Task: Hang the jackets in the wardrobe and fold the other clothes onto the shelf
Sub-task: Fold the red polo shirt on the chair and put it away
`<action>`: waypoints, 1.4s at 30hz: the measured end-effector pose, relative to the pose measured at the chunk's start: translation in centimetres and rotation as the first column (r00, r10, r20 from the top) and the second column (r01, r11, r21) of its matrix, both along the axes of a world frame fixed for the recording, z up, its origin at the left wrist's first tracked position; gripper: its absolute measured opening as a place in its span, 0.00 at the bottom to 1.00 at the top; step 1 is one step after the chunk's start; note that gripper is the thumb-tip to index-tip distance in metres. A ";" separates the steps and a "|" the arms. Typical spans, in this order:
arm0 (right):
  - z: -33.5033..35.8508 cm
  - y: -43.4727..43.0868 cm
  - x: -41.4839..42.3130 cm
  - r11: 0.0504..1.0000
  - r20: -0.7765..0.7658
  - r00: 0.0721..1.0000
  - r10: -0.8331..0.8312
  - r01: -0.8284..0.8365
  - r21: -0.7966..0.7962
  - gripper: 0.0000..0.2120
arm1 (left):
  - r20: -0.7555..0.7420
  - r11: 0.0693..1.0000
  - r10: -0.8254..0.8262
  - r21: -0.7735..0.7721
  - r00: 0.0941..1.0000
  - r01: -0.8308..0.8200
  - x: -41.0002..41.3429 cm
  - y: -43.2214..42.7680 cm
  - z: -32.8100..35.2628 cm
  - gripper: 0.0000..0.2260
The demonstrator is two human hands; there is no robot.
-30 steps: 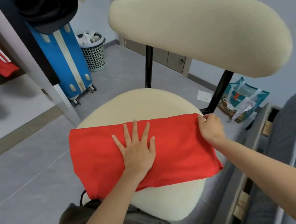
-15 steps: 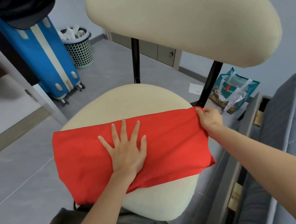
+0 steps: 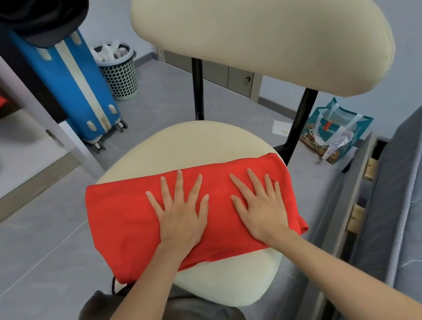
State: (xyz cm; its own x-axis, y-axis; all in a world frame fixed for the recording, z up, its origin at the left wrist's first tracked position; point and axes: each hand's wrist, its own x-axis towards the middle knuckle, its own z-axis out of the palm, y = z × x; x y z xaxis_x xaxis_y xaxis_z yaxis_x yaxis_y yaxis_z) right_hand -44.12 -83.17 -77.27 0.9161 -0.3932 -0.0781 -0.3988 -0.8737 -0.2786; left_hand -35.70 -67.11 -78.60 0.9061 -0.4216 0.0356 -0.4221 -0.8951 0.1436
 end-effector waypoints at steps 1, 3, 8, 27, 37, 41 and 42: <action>0.1 -0.6 -0.3 1.000 -0.011 1.000 -0.017 0.017 0.002 0.25 | -0.016 1.000 0.001 0.002 1.000 -0.001 0.0 0.3 0.1 0.25; 0.5 -1.8 -0.5 1.000 -0.072 0.997 -0.012 0.014 0.023 0.25 | -0.082 1.000 0.017 0.007 0.996 -0.017 0.3 0.7 0.6 0.24; 2.9 -1.5 -1.9 0.970 -0.089 0.967 0.238 -0.241 -0.027 0.28 | -0.201 0.996 -0.020 0.082 0.979 0.037 2.1 1.0 2.7 0.21; 4.3 -1.7 -3.4 0.812 -0.018 0.867 0.498 -0.474 -0.341 0.24 | -0.114 0.970 -0.054 0.228 0.992 0.079 3.7 2.8 6.1 0.21; 4.0 -2.7 -0.9 0.783 0.135 0.916 -0.377 0.238 0.574 0.16 | -0.394 0.974 0.085 -0.162 0.915 -0.161 1.8 3.1 5.8 0.10; 2.7 -1.8 -1.3 0.622 -0.049 0.829 -0.557 0.456 0.637 0.27 | -0.602 0.830 0.106 -0.385 0.791 -0.404 2.8 1.6 5.2 0.22; 2.6 -1.8 -1.1 0.570 -0.077 0.802 -0.593 0.485 0.663 0.28 | -0.646 0.791 0.110 -0.403 0.756 -0.459 3.1 1.1 5.1 0.25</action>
State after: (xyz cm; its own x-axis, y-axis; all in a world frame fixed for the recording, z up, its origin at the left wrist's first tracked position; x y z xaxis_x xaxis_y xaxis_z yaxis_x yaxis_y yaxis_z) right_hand -45.27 -84.92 -74.72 0.5708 -0.7226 -0.3898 -0.6465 -0.1028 -0.7560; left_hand -32.61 -66.04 -73.46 0.8950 -0.2130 -0.3919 0.1592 -0.6683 0.7267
